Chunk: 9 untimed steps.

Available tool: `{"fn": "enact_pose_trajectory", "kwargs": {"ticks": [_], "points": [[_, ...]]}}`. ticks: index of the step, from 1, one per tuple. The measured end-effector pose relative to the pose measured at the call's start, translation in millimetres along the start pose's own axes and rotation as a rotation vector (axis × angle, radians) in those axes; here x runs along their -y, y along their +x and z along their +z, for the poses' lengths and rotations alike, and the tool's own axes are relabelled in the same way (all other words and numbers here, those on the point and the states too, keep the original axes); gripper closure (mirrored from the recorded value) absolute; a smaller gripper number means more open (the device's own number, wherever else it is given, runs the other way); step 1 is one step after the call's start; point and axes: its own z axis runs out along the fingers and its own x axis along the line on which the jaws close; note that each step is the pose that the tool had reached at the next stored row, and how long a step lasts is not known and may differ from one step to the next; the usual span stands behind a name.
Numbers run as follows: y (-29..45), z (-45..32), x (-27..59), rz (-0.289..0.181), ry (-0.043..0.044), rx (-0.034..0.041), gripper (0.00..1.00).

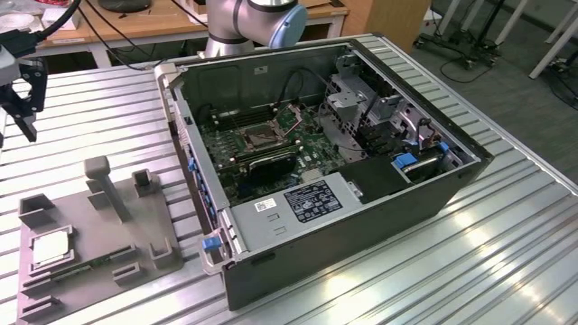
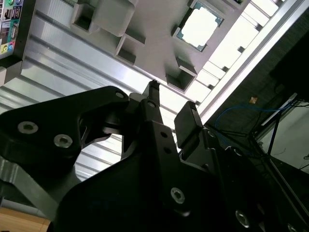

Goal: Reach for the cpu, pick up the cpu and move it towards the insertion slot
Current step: 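Reach for the cpu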

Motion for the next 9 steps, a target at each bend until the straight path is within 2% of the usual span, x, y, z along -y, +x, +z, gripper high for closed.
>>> {"fn": "enact_pose_trajectory", "kwargs": {"ticks": [9], "points": [[0.9,6.6,2.3,0.001,0.0,-0.01,0.6]]}}
